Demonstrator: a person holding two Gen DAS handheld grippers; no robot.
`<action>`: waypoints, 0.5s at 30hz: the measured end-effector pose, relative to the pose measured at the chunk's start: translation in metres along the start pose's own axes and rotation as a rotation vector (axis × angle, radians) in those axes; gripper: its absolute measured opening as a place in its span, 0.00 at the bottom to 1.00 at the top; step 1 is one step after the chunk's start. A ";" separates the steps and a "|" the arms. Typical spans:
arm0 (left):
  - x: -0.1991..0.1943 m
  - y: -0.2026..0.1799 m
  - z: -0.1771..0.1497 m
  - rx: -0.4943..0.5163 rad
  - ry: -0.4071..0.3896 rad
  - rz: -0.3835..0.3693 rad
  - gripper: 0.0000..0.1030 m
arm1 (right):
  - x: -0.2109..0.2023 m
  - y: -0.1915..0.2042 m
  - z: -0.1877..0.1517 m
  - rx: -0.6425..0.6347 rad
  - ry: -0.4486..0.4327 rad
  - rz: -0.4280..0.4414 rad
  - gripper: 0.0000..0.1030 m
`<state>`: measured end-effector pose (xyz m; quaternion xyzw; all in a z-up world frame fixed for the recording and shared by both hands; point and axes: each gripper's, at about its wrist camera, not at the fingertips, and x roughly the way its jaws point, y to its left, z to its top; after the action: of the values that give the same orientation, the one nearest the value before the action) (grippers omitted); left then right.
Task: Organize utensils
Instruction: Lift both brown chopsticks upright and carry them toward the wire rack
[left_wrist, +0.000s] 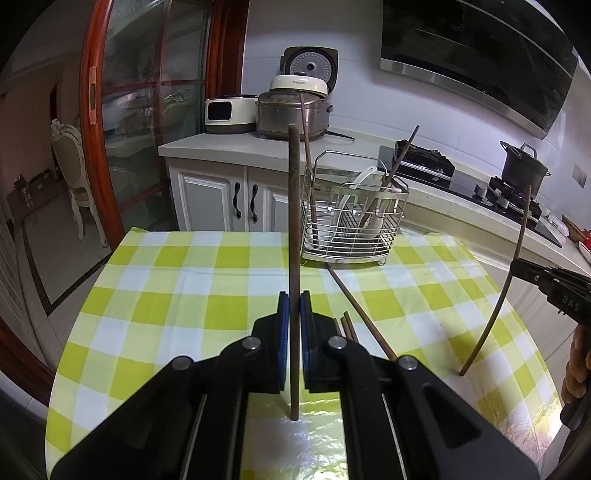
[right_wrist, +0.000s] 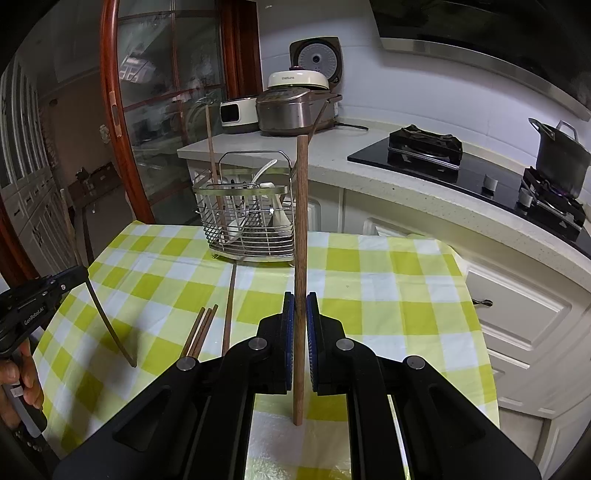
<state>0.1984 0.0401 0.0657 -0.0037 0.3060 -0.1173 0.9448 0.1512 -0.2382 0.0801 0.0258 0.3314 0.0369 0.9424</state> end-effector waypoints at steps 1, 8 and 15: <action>0.000 0.000 0.001 0.000 -0.002 -0.002 0.06 | 0.000 0.000 0.000 0.003 -0.002 -0.001 0.09; 0.004 -0.002 0.013 -0.001 -0.020 -0.011 0.06 | 0.001 0.000 0.009 0.003 -0.019 -0.005 0.09; 0.005 -0.003 0.041 0.006 -0.069 -0.019 0.06 | 0.003 -0.001 0.031 0.000 -0.044 -0.006 0.09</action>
<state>0.2259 0.0334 0.0966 -0.0077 0.2730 -0.1272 0.9535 0.1734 -0.2394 0.1022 0.0257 0.3108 0.0336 0.9495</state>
